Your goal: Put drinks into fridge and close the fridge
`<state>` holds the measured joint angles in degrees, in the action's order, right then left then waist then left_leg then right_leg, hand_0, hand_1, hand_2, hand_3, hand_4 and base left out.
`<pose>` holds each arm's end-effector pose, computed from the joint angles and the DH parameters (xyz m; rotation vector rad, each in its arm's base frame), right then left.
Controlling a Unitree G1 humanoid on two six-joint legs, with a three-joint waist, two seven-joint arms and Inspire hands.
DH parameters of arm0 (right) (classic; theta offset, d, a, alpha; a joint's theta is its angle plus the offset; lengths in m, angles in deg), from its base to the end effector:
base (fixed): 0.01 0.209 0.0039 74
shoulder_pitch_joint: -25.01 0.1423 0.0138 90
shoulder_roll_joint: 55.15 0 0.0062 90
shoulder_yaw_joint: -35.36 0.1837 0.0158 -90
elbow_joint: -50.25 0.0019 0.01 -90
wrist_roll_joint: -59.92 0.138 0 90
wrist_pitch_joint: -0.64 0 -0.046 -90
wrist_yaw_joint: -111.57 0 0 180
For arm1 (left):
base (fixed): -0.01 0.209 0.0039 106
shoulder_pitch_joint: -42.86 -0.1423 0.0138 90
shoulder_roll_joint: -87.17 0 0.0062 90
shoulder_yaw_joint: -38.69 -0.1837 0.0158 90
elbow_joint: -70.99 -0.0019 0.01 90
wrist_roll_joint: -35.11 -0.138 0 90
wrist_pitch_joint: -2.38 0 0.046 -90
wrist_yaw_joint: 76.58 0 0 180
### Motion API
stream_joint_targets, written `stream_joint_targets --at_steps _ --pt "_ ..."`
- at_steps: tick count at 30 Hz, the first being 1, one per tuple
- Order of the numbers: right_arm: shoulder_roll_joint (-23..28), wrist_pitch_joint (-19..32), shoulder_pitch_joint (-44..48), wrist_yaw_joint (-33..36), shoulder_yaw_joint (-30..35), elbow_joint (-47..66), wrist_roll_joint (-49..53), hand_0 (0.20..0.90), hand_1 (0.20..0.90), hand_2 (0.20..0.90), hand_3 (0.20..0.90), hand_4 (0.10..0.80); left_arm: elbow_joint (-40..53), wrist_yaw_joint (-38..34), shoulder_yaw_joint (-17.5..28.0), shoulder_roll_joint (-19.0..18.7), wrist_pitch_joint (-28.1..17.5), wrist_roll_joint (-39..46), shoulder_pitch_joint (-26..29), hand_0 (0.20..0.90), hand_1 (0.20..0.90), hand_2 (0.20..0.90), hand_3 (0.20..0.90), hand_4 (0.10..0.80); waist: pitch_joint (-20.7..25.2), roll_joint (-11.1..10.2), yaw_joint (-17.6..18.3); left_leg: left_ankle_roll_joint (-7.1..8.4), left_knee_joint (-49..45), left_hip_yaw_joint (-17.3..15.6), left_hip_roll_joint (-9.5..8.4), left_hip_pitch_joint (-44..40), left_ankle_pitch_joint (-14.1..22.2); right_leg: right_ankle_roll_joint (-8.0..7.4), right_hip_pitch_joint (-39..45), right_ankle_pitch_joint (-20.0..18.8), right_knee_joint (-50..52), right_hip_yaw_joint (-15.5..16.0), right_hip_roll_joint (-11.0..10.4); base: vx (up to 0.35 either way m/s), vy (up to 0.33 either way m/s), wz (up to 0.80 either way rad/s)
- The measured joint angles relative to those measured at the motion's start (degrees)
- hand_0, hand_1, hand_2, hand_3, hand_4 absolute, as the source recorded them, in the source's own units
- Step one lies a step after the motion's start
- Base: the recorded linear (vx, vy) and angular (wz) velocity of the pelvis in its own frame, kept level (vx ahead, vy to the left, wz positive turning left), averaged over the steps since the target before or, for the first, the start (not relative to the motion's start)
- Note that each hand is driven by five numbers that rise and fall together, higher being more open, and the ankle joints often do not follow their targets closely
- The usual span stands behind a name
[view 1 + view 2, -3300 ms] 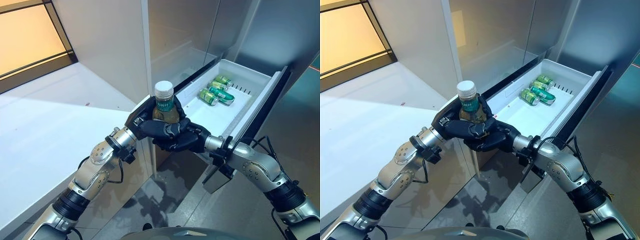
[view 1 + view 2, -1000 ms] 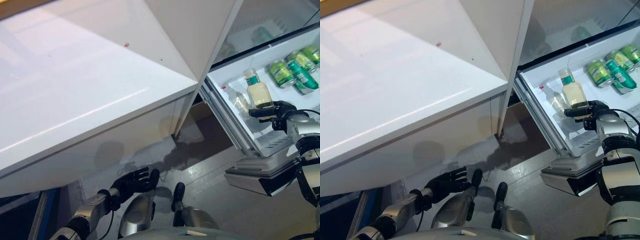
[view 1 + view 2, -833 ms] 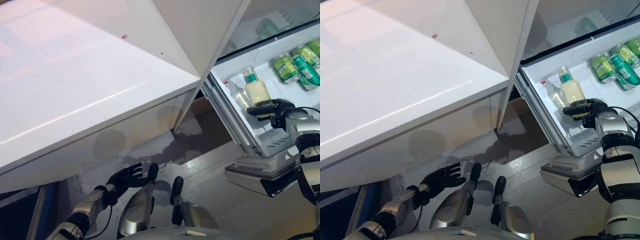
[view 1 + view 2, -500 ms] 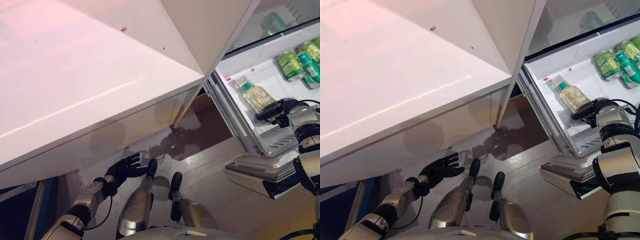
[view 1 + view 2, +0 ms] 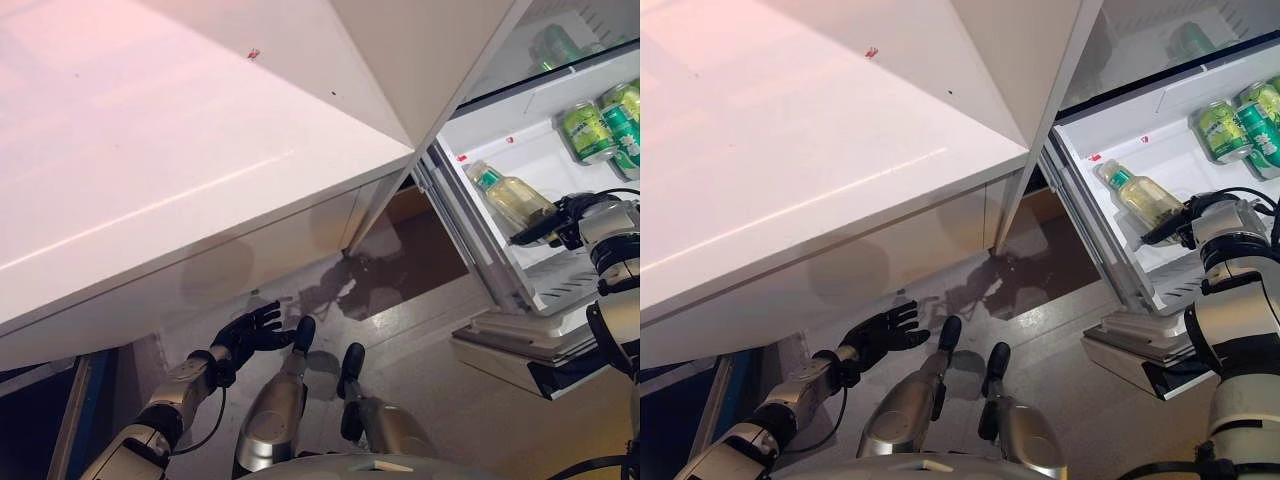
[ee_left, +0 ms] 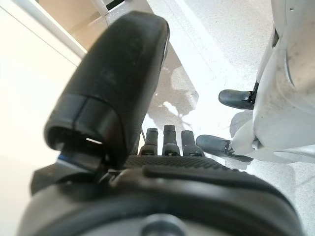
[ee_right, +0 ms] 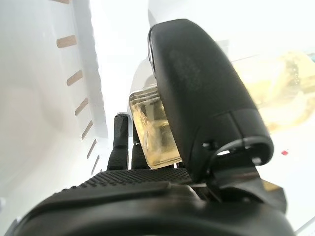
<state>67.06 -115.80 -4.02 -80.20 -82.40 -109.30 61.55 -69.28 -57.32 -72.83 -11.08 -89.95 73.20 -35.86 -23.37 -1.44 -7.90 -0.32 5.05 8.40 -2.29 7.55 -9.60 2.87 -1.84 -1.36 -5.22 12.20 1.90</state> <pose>0.3131 -0.3426 0.1820 -0.7404 0.7314 -0.3704 0.1885 0.2339 -0.0531 -0.1608 0.6778 -0.2316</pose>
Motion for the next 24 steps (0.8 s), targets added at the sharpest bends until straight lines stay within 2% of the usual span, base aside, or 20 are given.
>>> stream_joint_targets --at_steps 4,8,12,16,21,22,24 --pt "0.4 0.2 0.0 0.1 0.1 1.9 1.8 0.9 0.9 0.9 0.9 0.8 0.0 -0.1 0.5 0.1 0.0 0.0 -0.1 0.9 0.9 0.9 0.9 0.8 0.0 0.0 0.6 -0.01 0.0 -0.7 0.05 -0.3 0.0 -0.1 0.0 -0.3 0.0 -0.7 0.0 -0.027 0.06 -0.08" --pt "1.4 1.6 -0.1 -0.1 0.4 9.4 1.8 0.9 0.9 0.9 0.9 0.8 0.0 -0.7 3.6 0.9 0.2 -0.1 -0.9 0.9 0.9 0.9 0.9 0.8 0.0 0.0 2.1 -0.04 0.0 -1.8 0.15 -1.3 0.0 -0.2 0.7 -0.5 0.0 -1.9 0.0 -0.008 0.057 -0.15" --pt "6.1 3.5 0.6 -0.8 0.4 17.1 2.1 0.9 0.9 0.9 0.9 0.8 0.0 -1.2 4.6 1.6 1.1 -1.5 -0.9 0.9 0.9 0.9 0.9 0.8 0.0 -0.1 2.7 -0.3 0.0 -2.9 0.32 -3.9 0.5 -0.25 2.8 -0.7 0.0 -3.1 0.0 0.034 0.062 -0.15" --pt "12.2 4.4 2.7 -2.6 1.1 21.5 9.3 0.9 0.9 0.9 0.9 0.8 0.0 -1.5 5.8 2.5 1.3 -2.3 -1.6 0.9 0.9 0.9 0.9 0.8 0.4 -0.5 3.3 -0.68 0.0 -4.5 0.33 -6.1 1.3 -0.39 4.3 -0.8 0.0 -5.2 -0.1 0.067 0.053 -0.24" --pt "14.8 5.8 1.5 -1.8 12.0 21.6 22.1 0.9 0.9 0.9 0.9 0.8 -0.3 -1.8 6.8 2.6 2.2 -3.4 -4.6 0.9 0.9 0.9 0.9 0.8 4.1 -3.3 6.0 -1.2 0.0 -7.0 0.22 -8.2 2.3 -0.64 5.7 -0.8 0.0 -7.4 -0.4 0.116 0.065 -0.26" --pt "15.2 6.8 1.3 -0.4 12.8 21.6 24.1 0.9 0.9 0.9 0.9 0.8 -0.6 -1.8 6.8 2.7 2.2 -3.5 -5.0 0.9 0.9 0.9 0.9 0.8 5.3 -3.6 6.7 -1.27 0.0 -7.1 0.17 -8.4 2.4 -0.67 5.8 -0.8 0.0 -7.7 -0.4 0.116 0.055 -0.11" --pt "15.5 10.6 -3.2 5.5 20.3 23.1 31.0 0.9 0.9 0.9 0.9 0.8 -2.4 -1.7 7.1 3.7 2.2 -3.5 -5.2 0.9 0.9 0.9 0.9 0.8 6.9 -3.4 6.9 -1.36 0.0 -7.4 0.17 -9.7 2.9 -0.92 7.0 -0.6 0.0 -8.4 -0.4 0.086 0.033 -0.09"
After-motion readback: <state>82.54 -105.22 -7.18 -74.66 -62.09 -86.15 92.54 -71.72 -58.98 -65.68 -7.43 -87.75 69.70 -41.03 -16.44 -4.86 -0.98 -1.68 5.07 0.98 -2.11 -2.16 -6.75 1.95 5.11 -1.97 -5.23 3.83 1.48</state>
